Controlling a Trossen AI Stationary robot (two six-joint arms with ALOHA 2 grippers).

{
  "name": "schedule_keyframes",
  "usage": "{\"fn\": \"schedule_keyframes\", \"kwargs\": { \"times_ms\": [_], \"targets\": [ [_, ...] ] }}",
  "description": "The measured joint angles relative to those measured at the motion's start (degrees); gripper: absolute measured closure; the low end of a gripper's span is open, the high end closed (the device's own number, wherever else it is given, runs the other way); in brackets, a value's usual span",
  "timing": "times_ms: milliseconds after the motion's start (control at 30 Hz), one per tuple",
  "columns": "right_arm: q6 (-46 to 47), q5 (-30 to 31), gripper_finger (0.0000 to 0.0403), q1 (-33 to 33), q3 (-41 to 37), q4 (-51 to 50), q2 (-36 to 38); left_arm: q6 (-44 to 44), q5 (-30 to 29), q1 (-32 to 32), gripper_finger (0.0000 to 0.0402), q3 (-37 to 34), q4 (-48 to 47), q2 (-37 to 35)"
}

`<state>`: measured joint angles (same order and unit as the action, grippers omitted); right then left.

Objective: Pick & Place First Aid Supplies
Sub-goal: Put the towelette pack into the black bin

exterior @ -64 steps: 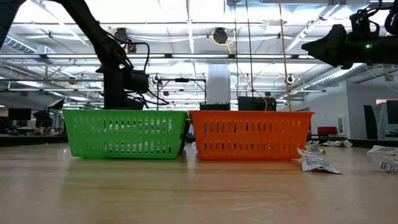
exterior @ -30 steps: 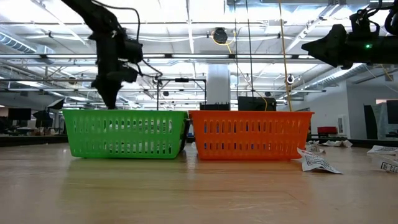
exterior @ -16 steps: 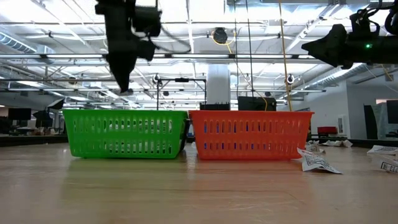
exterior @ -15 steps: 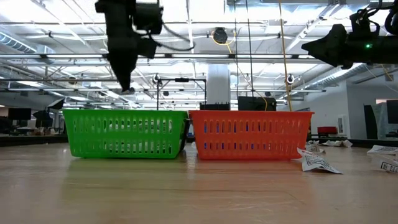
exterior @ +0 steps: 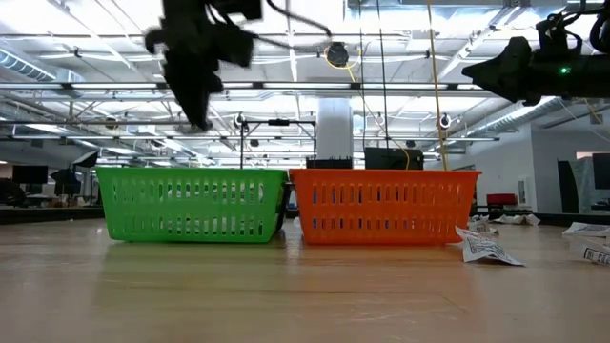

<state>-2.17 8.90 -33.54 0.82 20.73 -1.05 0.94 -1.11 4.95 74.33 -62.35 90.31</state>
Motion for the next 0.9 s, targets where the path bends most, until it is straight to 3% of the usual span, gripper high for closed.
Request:
{"fn": "schedule_keyframes", "kwargs": {
  "times_ms": [300,500,700,900],
  "targets": [
    [0.0,0.0,0.014,0.0,0.0,0.2,0.0,1.8,-1.9,0.3,0.0394,9.0,-0.4,15.4],
    [0.0,0.0,0.014,0.0,0.0,0.0,0.0,1.4,-2.1,0.2,0.0393,12.7,-0.6,20.3],
    [0.0,0.0,0.014,0.0,0.0,0.0,0.0,-2.1,-2.3,0.2,0.0345,13.3,-0.7,20.4],
    [0.0,0.0,0.014,0.0,0.0,0.0,0.0,-1.5,-1.7,0.2,0.0268,13.3,-0.8,20.4]
  ]
}}
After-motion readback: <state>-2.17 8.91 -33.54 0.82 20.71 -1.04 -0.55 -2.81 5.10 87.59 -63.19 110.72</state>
